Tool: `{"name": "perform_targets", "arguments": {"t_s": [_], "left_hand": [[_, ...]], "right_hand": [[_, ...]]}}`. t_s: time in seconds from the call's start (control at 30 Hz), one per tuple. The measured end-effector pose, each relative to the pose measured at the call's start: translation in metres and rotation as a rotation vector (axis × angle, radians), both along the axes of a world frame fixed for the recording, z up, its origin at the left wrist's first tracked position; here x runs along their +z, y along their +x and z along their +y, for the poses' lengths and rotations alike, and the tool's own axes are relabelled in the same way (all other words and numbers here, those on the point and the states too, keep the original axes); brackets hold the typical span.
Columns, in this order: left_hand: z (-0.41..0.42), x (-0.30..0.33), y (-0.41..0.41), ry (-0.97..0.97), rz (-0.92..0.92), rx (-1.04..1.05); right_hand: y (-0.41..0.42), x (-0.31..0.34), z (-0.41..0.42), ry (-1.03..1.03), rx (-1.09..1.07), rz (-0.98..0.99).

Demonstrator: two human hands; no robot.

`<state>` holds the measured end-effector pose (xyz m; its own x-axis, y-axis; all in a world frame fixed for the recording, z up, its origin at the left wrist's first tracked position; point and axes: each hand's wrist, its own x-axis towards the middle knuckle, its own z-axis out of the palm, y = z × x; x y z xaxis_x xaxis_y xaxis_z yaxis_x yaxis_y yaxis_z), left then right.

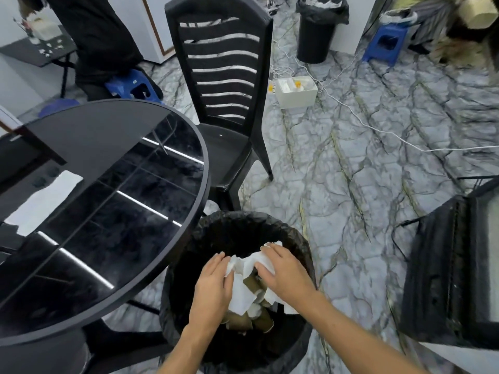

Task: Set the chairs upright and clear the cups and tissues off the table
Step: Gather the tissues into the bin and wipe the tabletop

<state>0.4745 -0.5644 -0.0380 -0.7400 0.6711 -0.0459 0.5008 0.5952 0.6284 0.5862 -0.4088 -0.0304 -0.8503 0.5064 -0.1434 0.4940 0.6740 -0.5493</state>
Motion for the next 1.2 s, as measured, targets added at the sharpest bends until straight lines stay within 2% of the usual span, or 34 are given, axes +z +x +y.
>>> {"name": "perform_targets", "arguments": {"t_s": [0.23, 0.47, 0.8, 1.0, 1.2], "left_hand": [[-0.019, -0.032, 0.012, -0.078, -0.174, 0.021], [-0.041, -0.029, 0.003, -0.111, -0.175, 0.048], [-0.047, 0.029, -0.014, -0.026, -0.109, 0.022], [-0.060, 0.087, -0.008, 0.088, -0.041, 0.006], [-0.090, 0.138, -0.020, 0.192, 0.070, 0.084]], "right_hand": [[-0.008, -0.039, -0.018, -0.044, 0.054, -0.173], [-0.006, -0.042, -0.024, 0.014, 0.055, -0.184], [-0.003, 0.011, -0.002, 0.040, 0.063, -0.092], [-0.015, 0.070, 0.002, 0.073, 0.066, 0.000], [-0.055, 0.138, -0.006, 0.142, 0.146, 0.118]]}}
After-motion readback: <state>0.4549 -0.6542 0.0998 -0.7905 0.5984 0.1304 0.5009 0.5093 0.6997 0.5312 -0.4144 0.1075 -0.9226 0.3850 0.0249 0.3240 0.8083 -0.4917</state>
